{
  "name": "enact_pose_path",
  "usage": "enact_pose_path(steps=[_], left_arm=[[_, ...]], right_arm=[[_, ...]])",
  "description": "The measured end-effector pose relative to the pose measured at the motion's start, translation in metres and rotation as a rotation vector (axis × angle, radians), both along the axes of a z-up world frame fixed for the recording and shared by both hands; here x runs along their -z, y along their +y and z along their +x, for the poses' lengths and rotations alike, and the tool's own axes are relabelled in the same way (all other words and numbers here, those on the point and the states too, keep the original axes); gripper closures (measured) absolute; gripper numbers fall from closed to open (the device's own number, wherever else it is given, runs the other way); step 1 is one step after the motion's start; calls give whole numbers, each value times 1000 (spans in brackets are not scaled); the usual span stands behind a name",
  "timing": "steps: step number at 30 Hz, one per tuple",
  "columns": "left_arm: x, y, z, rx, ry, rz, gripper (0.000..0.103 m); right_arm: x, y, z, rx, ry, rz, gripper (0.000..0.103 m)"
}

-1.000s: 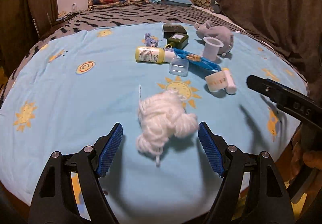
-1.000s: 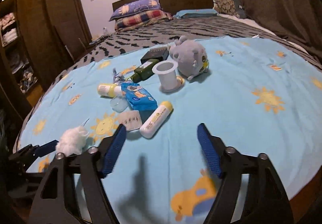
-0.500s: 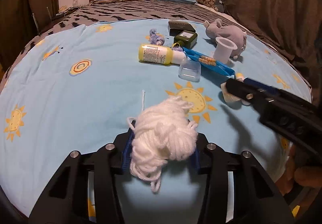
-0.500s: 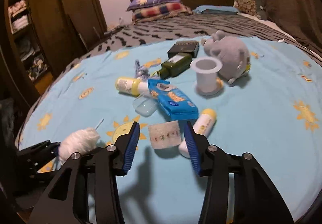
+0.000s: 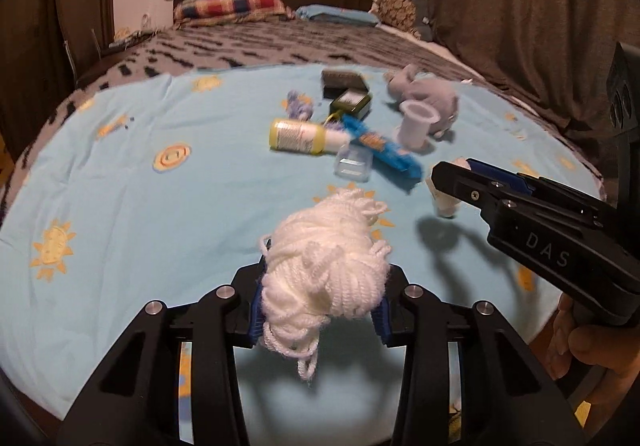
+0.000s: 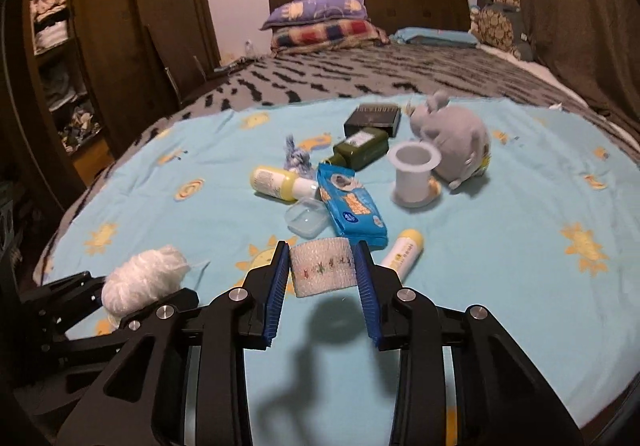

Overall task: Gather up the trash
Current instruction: 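Lower the yarn and tape roll into the floor bin and open both tools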

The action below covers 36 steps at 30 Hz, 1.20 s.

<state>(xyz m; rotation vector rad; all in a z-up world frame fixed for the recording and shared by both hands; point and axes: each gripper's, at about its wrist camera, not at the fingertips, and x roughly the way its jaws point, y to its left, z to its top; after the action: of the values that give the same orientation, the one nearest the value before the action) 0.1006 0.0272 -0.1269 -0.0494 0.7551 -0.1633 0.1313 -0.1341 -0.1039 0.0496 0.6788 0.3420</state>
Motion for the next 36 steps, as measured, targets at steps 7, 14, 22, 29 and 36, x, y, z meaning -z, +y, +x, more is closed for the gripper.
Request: enact_pose_path(steps=[7, 14, 22, 29, 36], left_arm=[[-23, -11, -46, 42, -42, -18, 64], [-13, -27, -97, 123, -21, -20, 64], [51, -39, -124, 175, 128, -37, 64], [129, -47, -130, 186, 285, -64, 64], [196, -50, -121, 167, 412, -53, 64]], right_arm=[[-15, -25, -56, 40, -37, -32, 69], [6, -52, -115, 68, 11, -42, 69], [61, -67, -145, 84, 128, -54, 69], [127, -63, -153, 89, 250, -67, 69], [197, -54, -146, 81, 404, -58, 69]])
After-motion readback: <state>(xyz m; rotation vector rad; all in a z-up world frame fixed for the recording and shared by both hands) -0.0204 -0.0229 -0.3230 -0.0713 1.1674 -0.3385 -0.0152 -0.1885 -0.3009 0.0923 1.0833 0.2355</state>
